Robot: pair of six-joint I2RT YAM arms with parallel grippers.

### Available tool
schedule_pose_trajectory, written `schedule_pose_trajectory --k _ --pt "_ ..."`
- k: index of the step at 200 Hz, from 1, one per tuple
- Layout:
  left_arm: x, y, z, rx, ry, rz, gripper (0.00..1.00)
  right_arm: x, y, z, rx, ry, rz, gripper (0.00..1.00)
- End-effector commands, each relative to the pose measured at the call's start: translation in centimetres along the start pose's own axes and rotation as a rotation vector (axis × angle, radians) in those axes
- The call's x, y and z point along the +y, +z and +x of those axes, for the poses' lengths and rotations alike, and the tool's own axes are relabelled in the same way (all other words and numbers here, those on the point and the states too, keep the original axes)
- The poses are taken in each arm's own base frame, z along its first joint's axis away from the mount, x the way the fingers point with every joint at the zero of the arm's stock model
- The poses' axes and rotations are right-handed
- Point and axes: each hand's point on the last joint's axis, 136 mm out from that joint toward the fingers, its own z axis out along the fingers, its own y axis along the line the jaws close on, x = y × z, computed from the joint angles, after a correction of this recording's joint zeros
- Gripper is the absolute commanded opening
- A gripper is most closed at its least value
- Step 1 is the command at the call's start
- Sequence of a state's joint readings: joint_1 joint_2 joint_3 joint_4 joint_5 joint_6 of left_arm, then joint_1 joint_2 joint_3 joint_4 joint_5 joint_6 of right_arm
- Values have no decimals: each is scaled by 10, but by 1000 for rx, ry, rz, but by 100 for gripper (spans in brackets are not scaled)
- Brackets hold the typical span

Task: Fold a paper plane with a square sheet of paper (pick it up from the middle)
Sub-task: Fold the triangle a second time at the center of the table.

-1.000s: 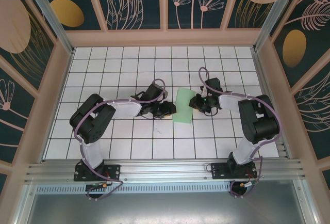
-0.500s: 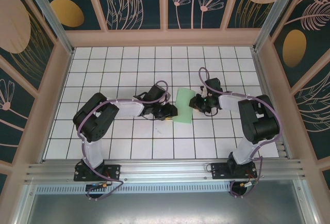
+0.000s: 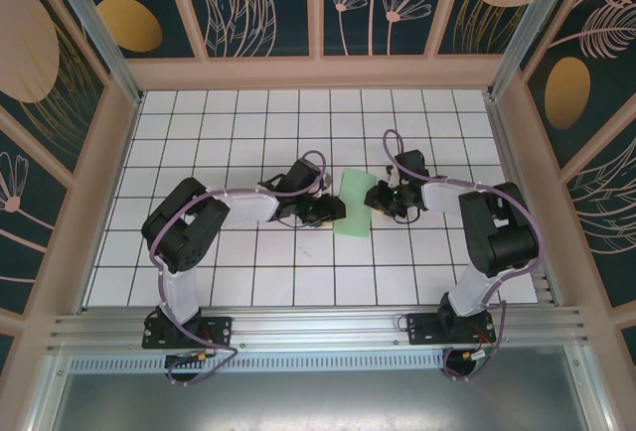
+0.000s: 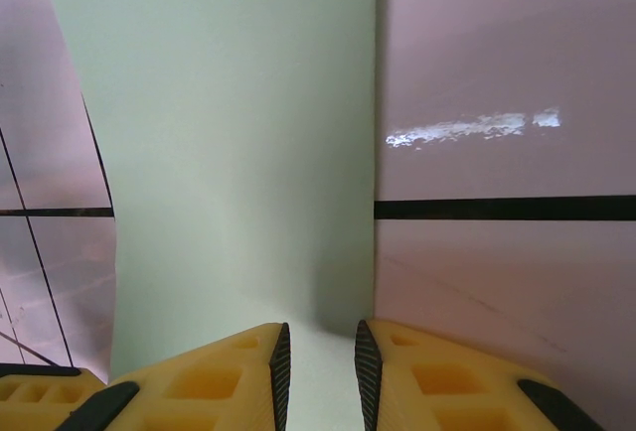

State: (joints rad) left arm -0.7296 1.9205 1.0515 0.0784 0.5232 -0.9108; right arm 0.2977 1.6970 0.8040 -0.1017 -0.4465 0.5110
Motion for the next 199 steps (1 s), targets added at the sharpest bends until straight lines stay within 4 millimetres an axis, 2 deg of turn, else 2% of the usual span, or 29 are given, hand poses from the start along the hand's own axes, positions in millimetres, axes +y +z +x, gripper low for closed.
schedule_pose_trajectory --k 1,52,92,117,151,189,199 --pt "-13 6 -12 -21 25 28 37 -8 -3 8 19 14 23 29" --pt "-14 12 -34 -66 41 -4 38 -7 -3 8 21 0 20 30" --pt "-7 11 -51 -100 16 -4 38 -8 -2 9 22 -6 15 30" --pt "-12 12 -61 -113 6 41 37 -7 -1 10 26 -9 8 30" --pt "-21 17 -66 -94 10 93 35 -6 -2 9 25 -15 6 30" --pt "-17 17 -70 -103 0 91 32 -4 -3 8 21 -18 -2 30" --pt "-16 17 -72 -111 -3 88 28 -2 -3 7 18 -23 -9 31"
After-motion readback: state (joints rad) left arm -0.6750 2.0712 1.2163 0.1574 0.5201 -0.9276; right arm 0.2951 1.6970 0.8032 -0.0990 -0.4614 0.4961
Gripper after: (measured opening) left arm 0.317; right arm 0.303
